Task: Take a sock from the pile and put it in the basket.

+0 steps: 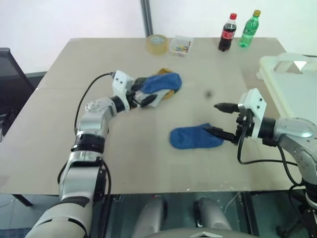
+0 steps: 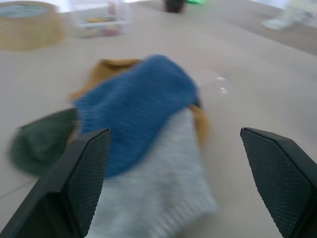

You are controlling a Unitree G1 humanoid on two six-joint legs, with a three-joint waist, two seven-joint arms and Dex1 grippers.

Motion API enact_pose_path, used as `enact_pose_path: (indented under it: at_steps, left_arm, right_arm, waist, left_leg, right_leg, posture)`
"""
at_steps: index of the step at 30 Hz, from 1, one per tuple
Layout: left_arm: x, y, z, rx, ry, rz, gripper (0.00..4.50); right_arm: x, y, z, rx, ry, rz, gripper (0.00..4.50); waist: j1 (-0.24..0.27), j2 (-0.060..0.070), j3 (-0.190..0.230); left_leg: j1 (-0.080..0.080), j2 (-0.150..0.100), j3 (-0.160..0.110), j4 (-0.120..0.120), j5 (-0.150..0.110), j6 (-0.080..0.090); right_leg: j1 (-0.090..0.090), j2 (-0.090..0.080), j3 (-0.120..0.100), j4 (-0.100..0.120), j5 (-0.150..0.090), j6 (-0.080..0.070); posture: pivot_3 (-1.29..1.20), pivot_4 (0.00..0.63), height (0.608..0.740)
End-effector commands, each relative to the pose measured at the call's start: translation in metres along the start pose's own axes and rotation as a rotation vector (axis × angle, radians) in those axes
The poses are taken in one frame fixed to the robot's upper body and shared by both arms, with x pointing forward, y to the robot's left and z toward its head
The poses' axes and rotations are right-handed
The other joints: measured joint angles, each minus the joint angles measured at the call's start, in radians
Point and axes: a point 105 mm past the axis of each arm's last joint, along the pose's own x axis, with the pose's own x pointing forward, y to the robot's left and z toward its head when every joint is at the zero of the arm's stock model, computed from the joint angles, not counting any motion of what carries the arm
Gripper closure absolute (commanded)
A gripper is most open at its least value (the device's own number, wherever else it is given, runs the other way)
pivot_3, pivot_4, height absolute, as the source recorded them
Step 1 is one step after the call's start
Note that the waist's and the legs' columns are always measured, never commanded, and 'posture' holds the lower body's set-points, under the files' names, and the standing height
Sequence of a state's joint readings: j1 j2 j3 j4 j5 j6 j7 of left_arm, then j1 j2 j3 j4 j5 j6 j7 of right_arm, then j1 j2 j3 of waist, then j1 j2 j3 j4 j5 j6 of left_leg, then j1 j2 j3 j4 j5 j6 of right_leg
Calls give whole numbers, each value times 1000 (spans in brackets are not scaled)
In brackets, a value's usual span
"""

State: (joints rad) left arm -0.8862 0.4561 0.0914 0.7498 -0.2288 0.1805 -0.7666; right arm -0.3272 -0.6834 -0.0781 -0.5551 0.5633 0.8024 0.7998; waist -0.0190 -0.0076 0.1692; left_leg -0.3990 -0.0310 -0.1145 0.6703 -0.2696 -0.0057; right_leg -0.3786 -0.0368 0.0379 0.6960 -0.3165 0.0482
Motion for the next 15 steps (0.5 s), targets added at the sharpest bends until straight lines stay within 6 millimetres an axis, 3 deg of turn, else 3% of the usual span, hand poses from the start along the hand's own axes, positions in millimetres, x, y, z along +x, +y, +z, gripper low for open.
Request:
enact_pose_path:
  at_steps: [1, 4, 8, 15]
  left_arm:
    - [5, 9, 11, 26, -27, 60, 0]
    - [7, 19, 4, 33, 6, 125, 0]
    - [5, 37, -3, -90, 22, 235, 0]
    - [16, 20, -10, -151, 41, 140, 0]
  right_arm:
    - [-9, 6, 15, -46, -45, -13, 23]
    - [-16, 5, 13, -35, -38, -56, 23]
    - [-23, 4, 7, -16, -27, -98, 23]
    - [-21, 6, 7, -10, -26, -110, 23]
  waist:
    - [2, 0, 0]
    - [1, 0, 0]
    - [0, -1, 1]
    - [1, -2, 1]
  left_leg:
    - [0, 0, 0, 0, 0, 0]
    - [0, -1, 1, 0, 0, -1]
    - [0, 0, 1, 0, 0, 0]
    - [0, 0, 1, 0, 0, -1]
  right_leg:
    - [0, 0, 0, 0, 0, 0]
    - [0, 0, 1, -1, 0, 0]
    - [-1, 0, 1, 0, 0, 0]
    - [0, 0, 0, 0, 0, 0]
  posture:
    - [0, 150, 740]
    - [0, 150, 740]
    - [0, 150, 740]
    - [0, 150, 740]
